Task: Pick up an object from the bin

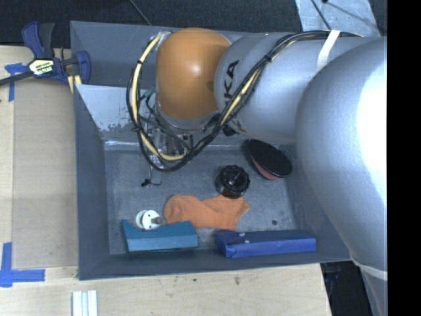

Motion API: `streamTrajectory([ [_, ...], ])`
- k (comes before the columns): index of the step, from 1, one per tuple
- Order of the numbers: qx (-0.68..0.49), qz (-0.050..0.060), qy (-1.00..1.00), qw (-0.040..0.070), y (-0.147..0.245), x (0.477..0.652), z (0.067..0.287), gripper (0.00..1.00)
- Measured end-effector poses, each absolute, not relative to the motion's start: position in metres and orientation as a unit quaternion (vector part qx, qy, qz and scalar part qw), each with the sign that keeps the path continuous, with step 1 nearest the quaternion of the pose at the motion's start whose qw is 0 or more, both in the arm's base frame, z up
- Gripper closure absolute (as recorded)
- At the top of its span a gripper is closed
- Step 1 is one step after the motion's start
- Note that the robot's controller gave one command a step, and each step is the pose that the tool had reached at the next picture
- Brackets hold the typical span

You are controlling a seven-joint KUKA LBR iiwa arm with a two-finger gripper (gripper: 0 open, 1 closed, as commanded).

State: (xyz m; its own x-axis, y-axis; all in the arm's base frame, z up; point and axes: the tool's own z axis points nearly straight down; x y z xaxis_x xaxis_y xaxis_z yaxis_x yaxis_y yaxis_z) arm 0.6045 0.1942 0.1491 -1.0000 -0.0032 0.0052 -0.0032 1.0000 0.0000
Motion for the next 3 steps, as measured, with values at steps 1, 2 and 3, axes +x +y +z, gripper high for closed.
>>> streamTrajectory([
  [1, 0.000, -0.001, -1.000, -0.001, 0.193, 0.606, 0.154, 0.00],
  [2, 0.037, -0.001, -0.999, -0.004, 0.174, 0.583, 0.144, 0.00],
  [3, 0.039, 0.000, -0.999, -0.001, 0.157, 0.537, 0.141, 0.00],
])
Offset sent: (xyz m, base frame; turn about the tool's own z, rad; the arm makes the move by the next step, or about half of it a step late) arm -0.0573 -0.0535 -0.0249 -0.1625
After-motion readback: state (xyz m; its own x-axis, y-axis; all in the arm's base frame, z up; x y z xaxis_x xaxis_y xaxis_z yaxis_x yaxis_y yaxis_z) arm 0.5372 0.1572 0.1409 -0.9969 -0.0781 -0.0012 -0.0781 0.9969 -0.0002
